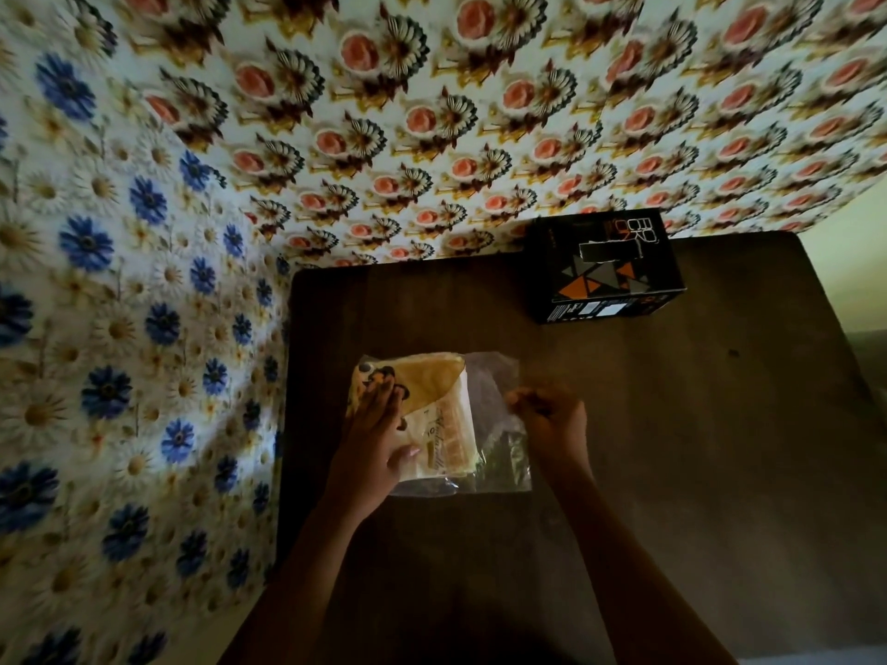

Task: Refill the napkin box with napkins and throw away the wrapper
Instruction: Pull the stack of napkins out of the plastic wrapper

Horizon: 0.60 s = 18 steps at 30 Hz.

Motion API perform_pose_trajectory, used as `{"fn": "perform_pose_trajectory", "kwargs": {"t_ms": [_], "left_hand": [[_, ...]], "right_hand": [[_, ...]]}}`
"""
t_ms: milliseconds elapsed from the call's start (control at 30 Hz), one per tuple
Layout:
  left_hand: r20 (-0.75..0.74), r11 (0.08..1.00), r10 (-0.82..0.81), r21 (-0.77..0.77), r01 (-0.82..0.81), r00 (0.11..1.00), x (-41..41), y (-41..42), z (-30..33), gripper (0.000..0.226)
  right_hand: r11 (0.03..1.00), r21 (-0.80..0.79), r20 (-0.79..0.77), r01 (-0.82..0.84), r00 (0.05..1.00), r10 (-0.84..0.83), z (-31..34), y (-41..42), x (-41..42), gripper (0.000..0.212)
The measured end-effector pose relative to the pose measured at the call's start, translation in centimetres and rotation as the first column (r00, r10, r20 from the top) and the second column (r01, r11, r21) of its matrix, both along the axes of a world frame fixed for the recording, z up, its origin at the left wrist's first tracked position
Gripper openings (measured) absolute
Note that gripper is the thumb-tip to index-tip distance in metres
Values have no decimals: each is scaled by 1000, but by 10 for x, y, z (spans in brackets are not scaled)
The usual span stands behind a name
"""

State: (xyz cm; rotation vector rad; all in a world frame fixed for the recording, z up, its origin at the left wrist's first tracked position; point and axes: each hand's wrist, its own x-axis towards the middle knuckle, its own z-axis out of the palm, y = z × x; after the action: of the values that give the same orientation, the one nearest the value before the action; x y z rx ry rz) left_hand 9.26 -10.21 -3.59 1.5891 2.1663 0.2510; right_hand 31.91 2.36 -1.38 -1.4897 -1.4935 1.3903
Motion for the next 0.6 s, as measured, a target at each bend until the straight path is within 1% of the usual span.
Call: {"fn": "perform_pose_trajectory", "kwargs": {"t_ms": [33,67,133,167,200,233,300,333,367,400,433,467,500,533,600], "left_hand": [[-2,1000,1,5,-1,1000,0,0,0,87],[-2,1000,1,5,-1,1000,0,0,0,87],[7,1000,1,5,-1,1000,-1,0,0,87],[10,1000,1,2,-1,1000,-1,0,-1,88],[11,1000,0,2,0,1000,-1,0,-1,88],[9,1000,-1,5,1,1000,-1,0,-2,88],[4,1000,2,12,-2,1000,-1,0,-2,89],[6,1000,6,12,-6,1000,0,0,-1,89],[9,1000,10,10,-10,1000,0,0,-1,89],[13,1000,12,7,-13,1000,0,0,-1,89],[14,1000,13,7,-13,1000,1,0,-1,89],[14,1000,9,5,-9,1000,0,0,-2,89],[12,1000,5,1,-5,1000,0,1,-2,89],[11,1000,1,-3,-1,1000,0,1,-3,89],[15,1000,5,-7,-5,1000,0,1,-3,89]], "right_hand": [[999,-34,-99,-29,995,26,3,0,0,10],[995,-91,-203,-31,979,12,5,0,-1,12],[954,-299,-396,-25,913,-100,11,2,-3,22],[912,-405,-475,-63,867,-151,16,3,-3,27],[870,-476,-525,-126,835,-167,19,5,-4,29],[838,-512,-542,-190,828,-143,22,7,-2,30],[796,-537,-498,-278,866,-34,25,10,-1,30],[794,-532,-447,-294,894,30,25,11,0,30],[812,-507,-357,-290,928,109,25,11,-1,29],[850,-448,-216,-278,956,199,22,11,0,28],[888,-365,-53,-279,959,280,21,12,0,27],[910,-295,94,-293,938,332,19,14,-1,27],[919,-256,178,-302,919,351,17,15,-1,27],[921,-242,203,-304,913,355,16,16,-2,29],[930,-231,206,-286,920,334,12,17,-1,35]]}}
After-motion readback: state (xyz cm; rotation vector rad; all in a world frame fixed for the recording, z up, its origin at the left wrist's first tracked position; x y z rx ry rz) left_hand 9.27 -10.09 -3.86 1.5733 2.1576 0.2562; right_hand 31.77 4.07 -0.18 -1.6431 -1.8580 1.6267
